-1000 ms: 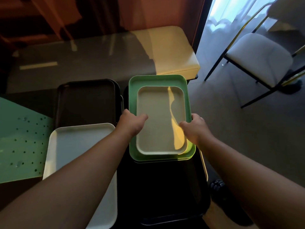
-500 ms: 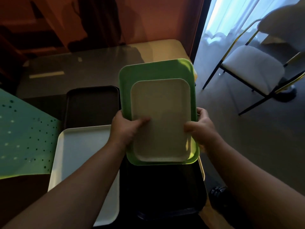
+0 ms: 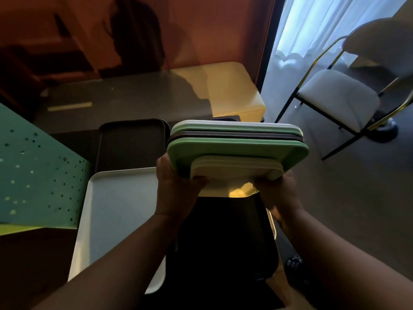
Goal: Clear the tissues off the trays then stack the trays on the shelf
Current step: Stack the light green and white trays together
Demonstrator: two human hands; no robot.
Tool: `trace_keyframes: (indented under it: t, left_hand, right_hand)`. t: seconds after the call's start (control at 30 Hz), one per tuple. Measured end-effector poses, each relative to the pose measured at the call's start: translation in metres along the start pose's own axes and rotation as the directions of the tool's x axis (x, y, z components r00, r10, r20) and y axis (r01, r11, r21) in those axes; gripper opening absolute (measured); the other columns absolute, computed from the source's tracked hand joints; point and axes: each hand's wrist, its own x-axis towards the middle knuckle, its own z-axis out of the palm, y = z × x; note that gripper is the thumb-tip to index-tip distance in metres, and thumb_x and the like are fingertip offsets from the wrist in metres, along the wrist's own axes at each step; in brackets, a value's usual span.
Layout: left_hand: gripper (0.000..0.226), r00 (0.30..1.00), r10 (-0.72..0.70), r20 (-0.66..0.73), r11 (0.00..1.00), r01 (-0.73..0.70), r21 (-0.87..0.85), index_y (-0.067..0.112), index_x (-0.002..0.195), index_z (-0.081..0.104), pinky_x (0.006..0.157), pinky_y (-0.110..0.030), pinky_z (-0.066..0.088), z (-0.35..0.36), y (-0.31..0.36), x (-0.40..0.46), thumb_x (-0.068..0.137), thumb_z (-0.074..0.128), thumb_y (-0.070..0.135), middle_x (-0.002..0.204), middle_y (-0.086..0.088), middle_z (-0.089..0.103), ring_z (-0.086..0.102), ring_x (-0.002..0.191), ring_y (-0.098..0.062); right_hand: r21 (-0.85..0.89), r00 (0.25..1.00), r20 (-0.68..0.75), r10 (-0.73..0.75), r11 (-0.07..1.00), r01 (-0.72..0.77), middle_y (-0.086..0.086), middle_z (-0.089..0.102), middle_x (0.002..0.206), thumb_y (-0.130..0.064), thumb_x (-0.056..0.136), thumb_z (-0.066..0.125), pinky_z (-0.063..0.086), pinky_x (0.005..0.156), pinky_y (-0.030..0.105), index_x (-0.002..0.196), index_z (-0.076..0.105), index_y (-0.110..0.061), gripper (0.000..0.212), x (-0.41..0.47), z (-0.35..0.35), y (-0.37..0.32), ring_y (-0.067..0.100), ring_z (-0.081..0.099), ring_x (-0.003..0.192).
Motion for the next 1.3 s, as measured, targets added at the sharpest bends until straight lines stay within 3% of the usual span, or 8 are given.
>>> trace_keyframes:
  t: [0.27, 0.43, 0.63, 0.73, 0.8, 0.97, 1.2, 1.3]
  left_hand:
    - [0.084, 0.997, -0.003, 0.074, 1.0, 0.003, 0.006, 0.034, 0.137, 0.046, 0.088, -0.053, 0.057, -0.003, -0.016, -0.004, 0.067, 0.093, 0.029, 0.132, -0.007, 0.057, 0.06, 0.12, -0.029]
    - [0.095, 0.983, -0.113, 0.147, 0.993, 0.115, 0.0, 0.026, 0.146, 0.035, 0.088, -0.054, 0.057, -0.001, -0.019, 0.0, 0.069, 0.09, 0.034, 0.133, 0.0, 0.061, 0.062, 0.12, -0.026]
    - [0.076, 0.976, -0.129, 0.177, 0.992, 0.128, 0.019, 0.011, 0.132, 0.051, 0.079, -0.055, 0.06, -0.01, -0.013, 0.024, 0.067, 0.088, 0.027, 0.121, -0.012, 0.065, 0.067, 0.11, -0.031]
    - [0.076, 0.965, -0.172, 0.196, 0.98, 0.188, -0.068, 0.009, 0.134, 0.046, 0.081, -0.053, 0.061, -0.033, 0.009, 0.033, 0.076, 0.081, 0.042, 0.123, -0.013, 0.062, 0.067, 0.11, -0.029]
    - [0.075, 0.951, -0.252, 0.181, 0.953, 0.277, -0.125, 0.015, 0.138, 0.046, 0.085, -0.047, 0.06, -0.054, 0.023, 0.033, 0.079, 0.077, 0.049, 0.123, -0.006, 0.064, 0.067, 0.109, -0.023]
    - [0.05, 0.888, -0.457, 0.047, 0.882, 0.459, -0.104, 0.022, 0.127, 0.051, 0.073, -0.03, 0.053, -0.111, 0.029, 0.021, 0.087, 0.074, 0.042, 0.105, 0.008, 0.062, 0.063, 0.094, -0.011]
    - [0.037, 0.722, -0.69, -0.061, 0.724, 0.688, -0.052, 0.017, 0.111, 0.061, 0.064, -0.029, 0.054, -0.179, -0.01, -0.021, 0.082, 0.081, 0.028, 0.09, 0.003, 0.068, 0.067, 0.079, -0.016]
    - [0.054, 0.631, -0.776, -0.02, 0.63, 0.772, -0.081, 0.004, 0.121, 0.066, 0.083, -0.046, 0.06, -0.205, -0.032, -0.039, 0.073, 0.087, 0.018, 0.099, -0.009, 0.075, 0.073, 0.089, -0.03]
  right_hand:
    - [-0.011, 1.0, 0.001, 0.01, 1.0, -0.01, 0.007, 0.053, 0.055, 0.019, 0.077, 0.06, 0.035, 0.039, 0.023, 0.08, 0.054, -0.009, 0.029, -0.005, -0.008, 0.018, 0.01, 0.046, 0.033]
    - [0.228, 0.993, 0.061, 0.099, 0.967, -0.111, 0.012, 0.061, 0.079, 0.024, 0.074, 0.059, 0.047, 0.064, 0.041, 0.093, 0.061, -0.009, 0.037, -0.006, -0.004, 0.021, 0.03, 0.058, 0.073]
    - [-0.061, 1.0, 0.026, -0.009, 0.998, 0.011, 0.007, 0.058, 0.063, 0.01, 0.052, 0.059, 0.045, 0.042, 0.028, 0.077, 0.057, -0.008, 0.031, 0.007, 0.012, -0.023, 0.009, 0.056, 0.044]
    - [-0.063, 0.988, 0.152, -0.005, 0.998, 0.015, 0.013, 0.064, 0.075, 0.006, 0.05, 0.062, 0.054, 0.052, 0.035, 0.081, 0.064, -0.011, 0.034, 0.013, 0.019, -0.047, 0.024, 0.064, 0.064]
    - [-0.009, 0.947, 0.321, 0.019, 1.0, -0.018, 0.018, 0.07, 0.099, -0.005, 0.061, 0.074, 0.061, 0.071, 0.05, 0.105, 0.066, -0.009, 0.044, 0.009, 0.029, -0.058, 0.038, 0.07, 0.087]
    - [-0.177, 0.919, 0.328, 0.216, 0.97, -0.165, 0.009, 0.069, 0.12, -0.046, 0.087, 0.074, 0.06, 0.088, 0.051, 0.133, 0.052, -0.02, 0.058, -0.017, 0.086, -0.05, 0.027, 0.072, 0.104]
    - [-0.335, 0.848, 0.302, 0.436, 0.881, -0.334, 0.004, 0.07, 0.114, -0.049, 0.088, 0.071, 0.06, 0.087, 0.047, 0.126, 0.054, -0.021, 0.05, -0.059, 0.162, -0.002, 0.022, 0.071, 0.099]
    - [-0.352, 0.836, 0.268, 0.479, 0.856, -0.377, 0.005, 0.067, 0.113, -0.04, 0.088, 0.072, 0.06, 0.085, 0.047, 0.129, 0.054, -0.017, 0.05, -0.071, 0.183, 0.017, 0.024, 0.07, 0.099]
